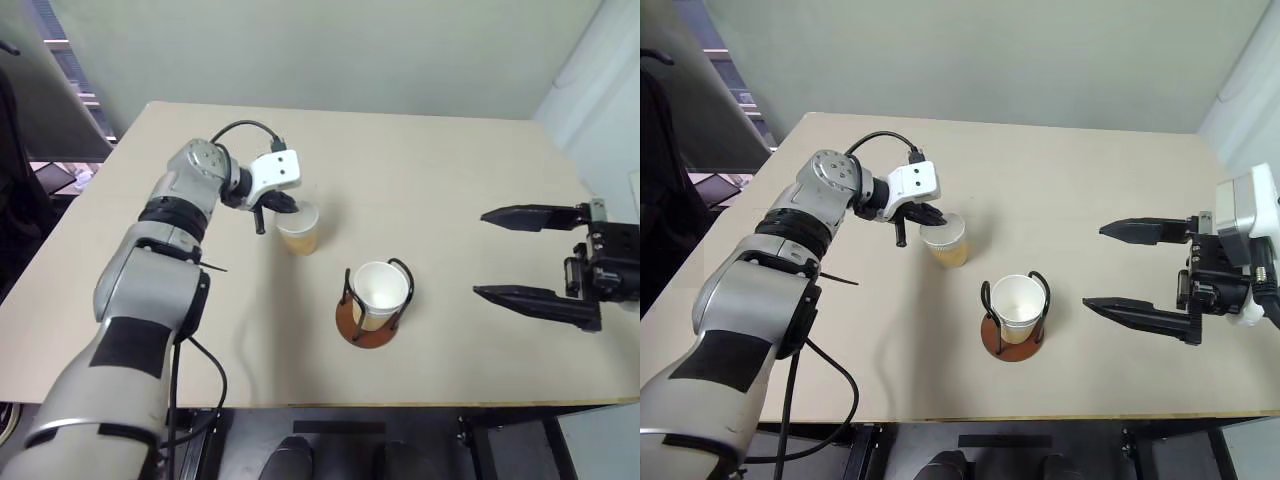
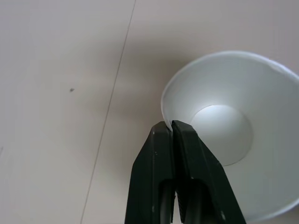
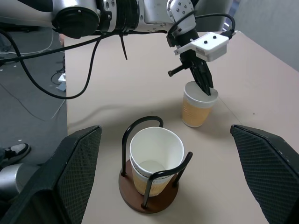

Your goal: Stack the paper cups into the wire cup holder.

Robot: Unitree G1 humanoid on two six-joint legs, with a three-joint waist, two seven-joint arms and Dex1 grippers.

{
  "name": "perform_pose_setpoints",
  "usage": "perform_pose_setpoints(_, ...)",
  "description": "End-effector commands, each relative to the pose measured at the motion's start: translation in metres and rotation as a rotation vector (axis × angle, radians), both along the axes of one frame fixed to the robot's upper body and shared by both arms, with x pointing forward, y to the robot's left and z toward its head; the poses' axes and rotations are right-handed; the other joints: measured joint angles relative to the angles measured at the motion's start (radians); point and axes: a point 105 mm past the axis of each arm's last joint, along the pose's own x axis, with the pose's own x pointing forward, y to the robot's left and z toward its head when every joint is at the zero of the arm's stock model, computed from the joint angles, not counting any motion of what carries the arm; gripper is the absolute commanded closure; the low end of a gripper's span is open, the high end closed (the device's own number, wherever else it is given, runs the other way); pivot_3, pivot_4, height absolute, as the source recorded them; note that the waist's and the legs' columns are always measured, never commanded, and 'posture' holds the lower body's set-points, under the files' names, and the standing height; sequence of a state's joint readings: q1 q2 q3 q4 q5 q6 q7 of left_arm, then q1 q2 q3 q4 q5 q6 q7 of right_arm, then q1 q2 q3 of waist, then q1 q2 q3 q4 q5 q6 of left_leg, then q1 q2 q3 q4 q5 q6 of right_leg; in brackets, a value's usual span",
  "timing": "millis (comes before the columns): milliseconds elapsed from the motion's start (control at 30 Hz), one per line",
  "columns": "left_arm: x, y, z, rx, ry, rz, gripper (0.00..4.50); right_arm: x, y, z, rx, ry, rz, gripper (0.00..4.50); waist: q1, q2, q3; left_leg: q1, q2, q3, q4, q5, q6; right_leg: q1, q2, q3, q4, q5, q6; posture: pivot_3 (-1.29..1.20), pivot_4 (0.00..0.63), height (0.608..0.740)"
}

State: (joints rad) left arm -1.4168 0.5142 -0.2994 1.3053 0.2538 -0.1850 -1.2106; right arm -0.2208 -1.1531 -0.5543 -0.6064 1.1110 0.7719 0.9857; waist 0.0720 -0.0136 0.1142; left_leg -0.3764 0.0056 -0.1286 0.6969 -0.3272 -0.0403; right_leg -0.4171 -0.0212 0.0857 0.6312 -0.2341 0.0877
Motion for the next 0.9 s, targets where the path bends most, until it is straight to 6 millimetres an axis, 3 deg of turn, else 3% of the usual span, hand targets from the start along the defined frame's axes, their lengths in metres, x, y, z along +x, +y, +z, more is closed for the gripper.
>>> perform_pose_setpoints(33, -0.010, -0.018, 0.054, -0.132, -0.071, -0.129, 4.45, -0.003, -0.003, 0.010, -0.019, -0.055, -0.013, 0.00, 0.000, 0.000, 0.000, -0.001, 0.003, -0.003, 0.000, 0.000, 0.000, 0.000, -0.001, 0.000, 0.000, 0.000, 0.000, 0.00, 0.150, 0.740)
perform_pose_setpoints(267, -0.056, -0.064, 0.105, -0.267, -0.067, -0.531, 4.45, -0.003, -0.005, 0.011, -0.029, -0.056, -0.005, 0.00, 0.001, 0.000, 0.000, -0.005, -0.003, -0.002, 0.003, -0.001, 0.003, -0.001, -0.002, 0.001, -0.002, 0.001, 0.002, 0.00, 0.150, 0.740)
perform_pose_setpoints(400, -0.084, -0.087, 0.119, -0.301, -0.083, -0.704, 4.45, -0.001, -0.005, 0.011, -0.032, -0.060, -0.007, 0.00, 0.001, 0.001, 0.000, -0.006, -0.001, 0.001, 0.003, -0.001, 0.004, -0.002, -0.004, 0.000, -0.002, 0.003, 0.005, 0.00, 0.150, 0.740)
perform_pose_setpoints(500, -0.107, -0.097, 0.118, -0.270, -0.056, -0.820, 4.45, 0.000, -0.005, 0.011, -0.035, -0.063, -0.013, 0.00, 0.000, 0.002, -0.001, -0.005, 0.000, 0.000, 0.004, -0.001, 0.005, -0.002, -0.006, 0.002, -0.002, 0.003, 0.006, 0.00, 0.150, 0.740)
perform_pose_setpoints(600, -0.128, -0.102, 0.105, -0.192, -0.003, -0.921, 4.45, 0.000, -0.005, 0.012, -0.040, -0.067, -0.022, 0.00, -0.003, 0.003, -0.001, -0.005, 0.001, 0.000, 0.004, -0.001, 0.005, -0.002, -0.007, 0.003, -0.002, 0.004, 0.006, 0.00, 0.150, 0.740)
perform_pose_setpoints(900, -0.133, -0.108, 0.090, -0.099, 0.039, -0.980, 4.45, -0.003, -0.007, 0.012, -0.044, -0.073, -0.042, 0.00, -0.002, 0.004, -0.001, -0.004, -0.004, -0.002, 0.005, 0.000, 0.007, 0.000, -0.016, 0.001, -0.001, 0.004, 0.006, 0.00, 0.150, 0.740)
